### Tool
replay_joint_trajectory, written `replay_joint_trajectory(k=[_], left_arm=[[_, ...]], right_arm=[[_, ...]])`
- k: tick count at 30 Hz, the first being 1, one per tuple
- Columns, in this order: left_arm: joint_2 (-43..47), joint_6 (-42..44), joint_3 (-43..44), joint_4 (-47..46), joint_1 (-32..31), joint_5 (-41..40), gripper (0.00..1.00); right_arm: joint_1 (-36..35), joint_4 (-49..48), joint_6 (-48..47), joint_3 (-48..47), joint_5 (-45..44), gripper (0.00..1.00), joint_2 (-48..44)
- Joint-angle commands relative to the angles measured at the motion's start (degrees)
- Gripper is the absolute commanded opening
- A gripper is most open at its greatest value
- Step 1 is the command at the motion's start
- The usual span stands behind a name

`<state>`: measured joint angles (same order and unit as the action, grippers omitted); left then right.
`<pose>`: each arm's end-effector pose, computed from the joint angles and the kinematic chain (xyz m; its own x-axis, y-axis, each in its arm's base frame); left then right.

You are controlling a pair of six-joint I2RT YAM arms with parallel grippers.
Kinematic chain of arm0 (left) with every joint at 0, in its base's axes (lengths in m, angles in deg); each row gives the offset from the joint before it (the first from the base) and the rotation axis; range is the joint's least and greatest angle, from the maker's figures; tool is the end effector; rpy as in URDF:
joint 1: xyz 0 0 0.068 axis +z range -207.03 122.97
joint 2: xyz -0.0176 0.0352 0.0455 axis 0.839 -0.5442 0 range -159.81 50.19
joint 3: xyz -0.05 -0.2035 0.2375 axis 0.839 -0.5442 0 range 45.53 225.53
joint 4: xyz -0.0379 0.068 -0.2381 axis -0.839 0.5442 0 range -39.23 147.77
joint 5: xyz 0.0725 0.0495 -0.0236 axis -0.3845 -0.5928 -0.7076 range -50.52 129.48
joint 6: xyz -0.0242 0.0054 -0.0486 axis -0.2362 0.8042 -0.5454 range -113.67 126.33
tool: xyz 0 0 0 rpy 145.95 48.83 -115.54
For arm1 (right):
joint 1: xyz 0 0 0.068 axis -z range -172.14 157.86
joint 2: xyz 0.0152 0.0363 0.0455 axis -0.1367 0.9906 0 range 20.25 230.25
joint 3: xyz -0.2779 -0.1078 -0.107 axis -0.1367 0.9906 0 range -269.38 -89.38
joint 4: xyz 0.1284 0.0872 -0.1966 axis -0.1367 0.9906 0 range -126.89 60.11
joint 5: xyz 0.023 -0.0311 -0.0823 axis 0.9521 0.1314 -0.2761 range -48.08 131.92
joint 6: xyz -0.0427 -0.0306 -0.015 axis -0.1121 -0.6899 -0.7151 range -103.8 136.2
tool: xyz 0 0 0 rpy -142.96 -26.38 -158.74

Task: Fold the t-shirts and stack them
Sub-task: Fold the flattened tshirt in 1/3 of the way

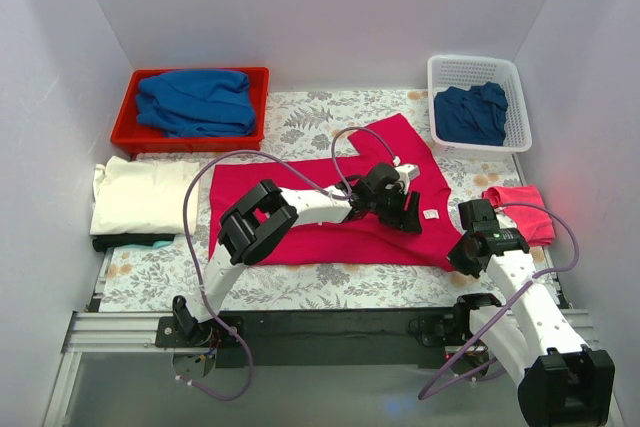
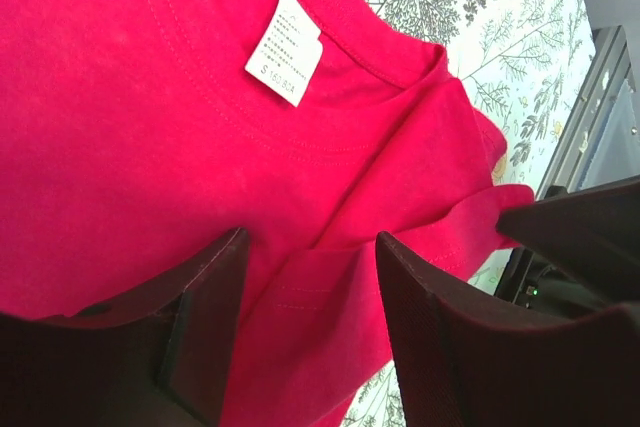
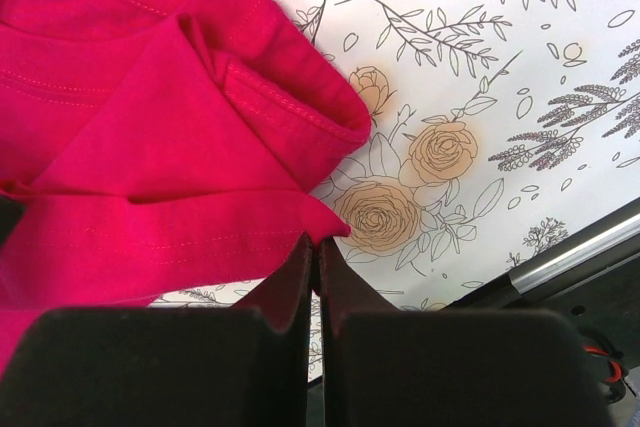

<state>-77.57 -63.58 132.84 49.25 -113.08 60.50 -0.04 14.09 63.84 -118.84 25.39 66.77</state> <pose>0.2739 -0.4302 0.1843 -0.9941 -0.0931 -0.0555 -0.0101 0.5893 -0.8079 0.0893 0.0018 0.2255 -0.6385 0.6265 -0.4469 0.6610 0.7439 0.0984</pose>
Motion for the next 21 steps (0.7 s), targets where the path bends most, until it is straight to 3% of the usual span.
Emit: replay_joint_trajectory(k=[1,9,15,21], left_arm=[[0.68,1.88,1.81,1.26,-0.37,0.52,0.52],[0.67,1.79,1.64,1.26,-0.81,0.34,0.37],[1.99,2.06,0.59,3.01,-1.16,-0.54,0.33],[3.57,1.88,-0.03,3.10,-1.34,-1.41,0.00]], right_arm=[[-0.18,1.14,-0.26,-0.87,-0.34,0.03,-0.64],[-0.10,1.14,-0.35,-0.78,-0.25,0.02,-1.08],[-0.18,1.05,-0.26,-0.70,-0.16,0.02,-1.26],[-0.18,1.14,-0.35,-0.69,0.01,0.02,-1.61]])
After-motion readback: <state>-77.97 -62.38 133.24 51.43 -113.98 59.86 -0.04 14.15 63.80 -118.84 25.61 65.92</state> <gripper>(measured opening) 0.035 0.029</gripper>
